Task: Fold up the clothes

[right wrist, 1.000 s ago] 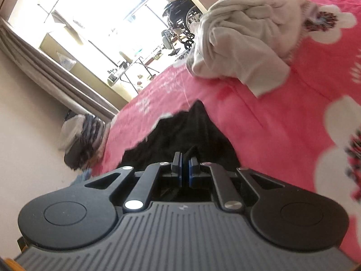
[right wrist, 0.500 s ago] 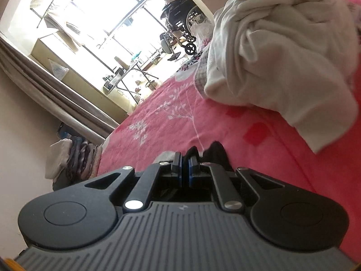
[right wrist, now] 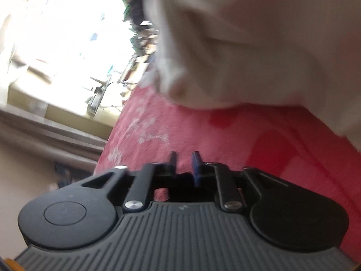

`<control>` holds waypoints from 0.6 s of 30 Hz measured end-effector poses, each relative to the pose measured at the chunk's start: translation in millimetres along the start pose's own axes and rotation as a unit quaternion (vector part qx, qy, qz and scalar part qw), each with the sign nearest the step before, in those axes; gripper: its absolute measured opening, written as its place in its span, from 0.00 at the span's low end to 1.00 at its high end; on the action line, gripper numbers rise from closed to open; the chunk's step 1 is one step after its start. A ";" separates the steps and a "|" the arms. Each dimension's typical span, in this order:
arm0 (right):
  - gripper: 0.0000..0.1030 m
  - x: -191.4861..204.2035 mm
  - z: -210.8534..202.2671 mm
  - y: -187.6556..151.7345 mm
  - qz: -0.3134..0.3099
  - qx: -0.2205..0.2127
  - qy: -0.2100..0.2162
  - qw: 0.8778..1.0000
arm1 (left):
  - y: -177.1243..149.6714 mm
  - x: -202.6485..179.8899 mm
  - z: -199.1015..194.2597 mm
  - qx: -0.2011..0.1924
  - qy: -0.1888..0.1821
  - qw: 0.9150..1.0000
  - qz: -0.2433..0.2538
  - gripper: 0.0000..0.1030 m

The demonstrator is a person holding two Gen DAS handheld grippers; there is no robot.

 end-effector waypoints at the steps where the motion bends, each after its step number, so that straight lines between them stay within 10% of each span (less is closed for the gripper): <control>1: 0.31 -1.8 -4.4 1.6 -0.004 -0.010 0.003 1.000 | 1.3 0.3 -0.5 -0.010 -0.004 1.000 -0.006 0.31; 10: 0.52 18.7 -111.0 -20.0 -0.161 -0.021 0.024 0.986 | -8.3 -25.5 -52.7 -0.006 -0.026 0.998 0.050 0.52; 18: 0.54 -63.1 -213.9 -59.8 0.003 0.054 -0.047 0.997 | -52.1 -27.7 -151.9 0.115 -0.038 0.982 0.143 0.58</control>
Point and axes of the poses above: each gripper's, at about its wrist camera, not at the fingertips, and z roughly the way its jaws point, x to its left, y to its top, the point moved 1 cm from there along z, roughly the way its jaws point, and after that the axes turned 15 degrees about -x, right-handed, at the moved point
